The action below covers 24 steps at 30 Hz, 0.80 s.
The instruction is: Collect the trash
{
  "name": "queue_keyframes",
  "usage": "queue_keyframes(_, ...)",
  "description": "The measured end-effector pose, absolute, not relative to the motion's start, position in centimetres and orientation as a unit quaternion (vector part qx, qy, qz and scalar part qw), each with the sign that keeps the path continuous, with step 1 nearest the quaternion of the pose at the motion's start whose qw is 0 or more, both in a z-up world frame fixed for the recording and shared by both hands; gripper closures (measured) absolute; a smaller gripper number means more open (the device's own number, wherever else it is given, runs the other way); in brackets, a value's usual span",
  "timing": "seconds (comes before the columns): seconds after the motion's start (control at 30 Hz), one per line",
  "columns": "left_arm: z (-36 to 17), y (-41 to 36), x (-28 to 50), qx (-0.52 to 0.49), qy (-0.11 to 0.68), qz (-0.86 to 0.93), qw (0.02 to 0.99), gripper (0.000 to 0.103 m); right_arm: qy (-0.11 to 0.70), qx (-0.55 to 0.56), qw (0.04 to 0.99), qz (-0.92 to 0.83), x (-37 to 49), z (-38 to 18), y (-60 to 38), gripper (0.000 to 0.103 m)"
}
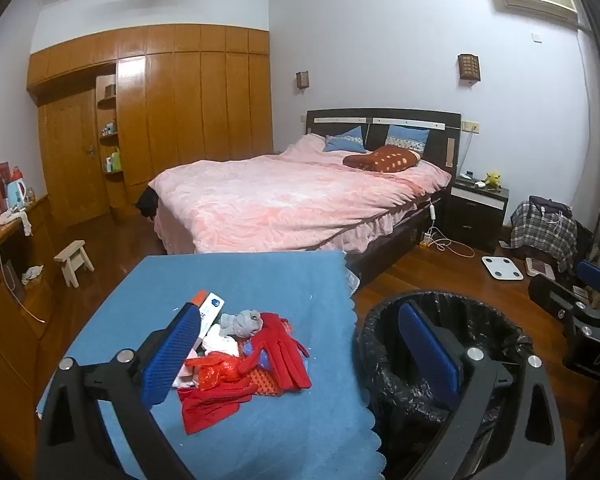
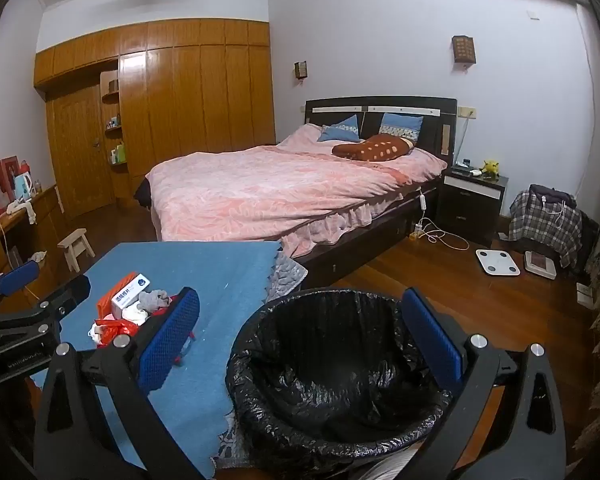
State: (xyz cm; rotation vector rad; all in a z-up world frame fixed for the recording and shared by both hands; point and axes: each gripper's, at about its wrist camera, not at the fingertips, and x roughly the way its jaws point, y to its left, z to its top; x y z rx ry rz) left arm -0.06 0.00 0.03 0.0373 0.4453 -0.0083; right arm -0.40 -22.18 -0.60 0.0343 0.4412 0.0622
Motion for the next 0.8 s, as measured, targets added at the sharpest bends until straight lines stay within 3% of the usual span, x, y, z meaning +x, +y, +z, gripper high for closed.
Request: queue_keyframes(0.8,0.08,0.31,0.04,0.017,0.222,-0.003,0.975,0.006,0.222,0.014,0.975,0.029,-0.3,-0.57,-22.04,0.005)
